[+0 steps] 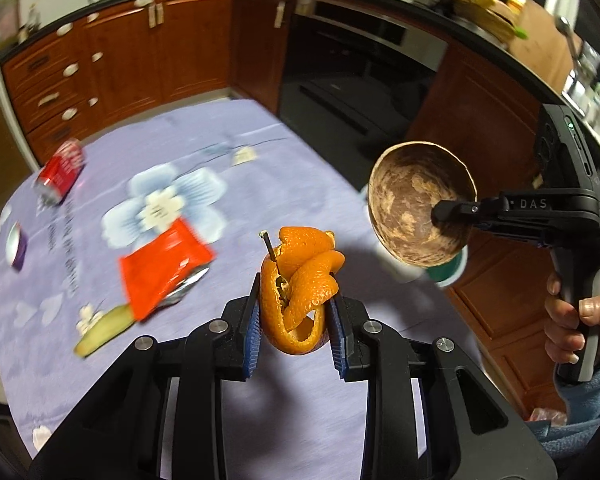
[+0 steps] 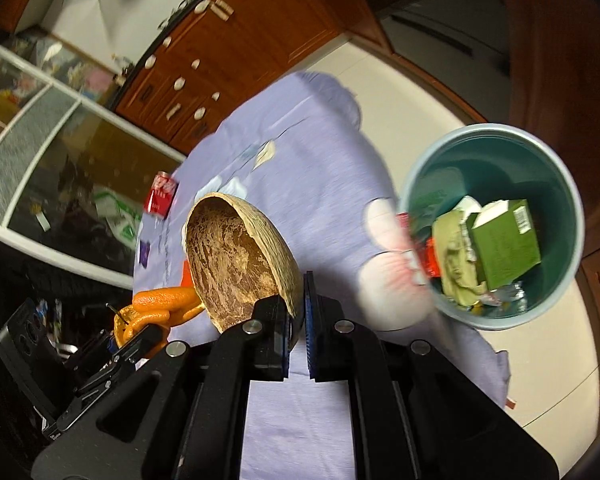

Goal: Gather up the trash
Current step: 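Carry orange peel and coconut shell over the bin and open both tools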

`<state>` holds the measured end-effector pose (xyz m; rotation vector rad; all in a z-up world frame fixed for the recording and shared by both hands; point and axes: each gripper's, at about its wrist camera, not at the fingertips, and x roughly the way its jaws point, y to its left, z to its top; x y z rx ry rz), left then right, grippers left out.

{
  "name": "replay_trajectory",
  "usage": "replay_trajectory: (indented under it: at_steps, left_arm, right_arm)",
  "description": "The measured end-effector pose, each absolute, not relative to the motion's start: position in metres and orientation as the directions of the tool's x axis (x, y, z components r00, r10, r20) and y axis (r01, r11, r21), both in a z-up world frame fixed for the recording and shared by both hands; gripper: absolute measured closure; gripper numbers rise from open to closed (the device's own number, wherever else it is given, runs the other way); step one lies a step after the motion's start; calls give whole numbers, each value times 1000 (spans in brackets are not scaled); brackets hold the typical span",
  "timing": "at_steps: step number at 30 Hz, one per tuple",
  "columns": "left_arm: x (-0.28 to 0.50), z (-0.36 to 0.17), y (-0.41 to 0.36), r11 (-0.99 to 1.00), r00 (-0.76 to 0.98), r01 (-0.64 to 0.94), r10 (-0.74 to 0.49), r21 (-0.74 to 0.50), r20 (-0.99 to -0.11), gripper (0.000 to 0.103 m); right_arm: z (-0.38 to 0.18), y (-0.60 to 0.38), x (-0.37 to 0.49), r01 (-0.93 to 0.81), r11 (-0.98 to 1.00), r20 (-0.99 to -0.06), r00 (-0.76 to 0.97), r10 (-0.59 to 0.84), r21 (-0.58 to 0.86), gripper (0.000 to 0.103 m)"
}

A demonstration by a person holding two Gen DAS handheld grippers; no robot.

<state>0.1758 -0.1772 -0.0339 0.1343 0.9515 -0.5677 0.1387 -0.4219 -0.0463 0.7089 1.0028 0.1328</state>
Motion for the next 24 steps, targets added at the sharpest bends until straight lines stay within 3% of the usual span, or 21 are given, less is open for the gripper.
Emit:
replay_trajectory:
  at_steps: [10, 24]
  left_arm:
    - [171, -32, -265, 779, 396, 617, -429, -111, -812, 74]
    - [177, -76, -371, 697, 267, 708, -410, -111, -872, 74]
  right_arm:
    - [-52, -516, 101, 315, 706, -698, 626, 348, 635, 97]
    - [-85, -585, 74, 435, 651, -731, 619, 286, 623, 97]
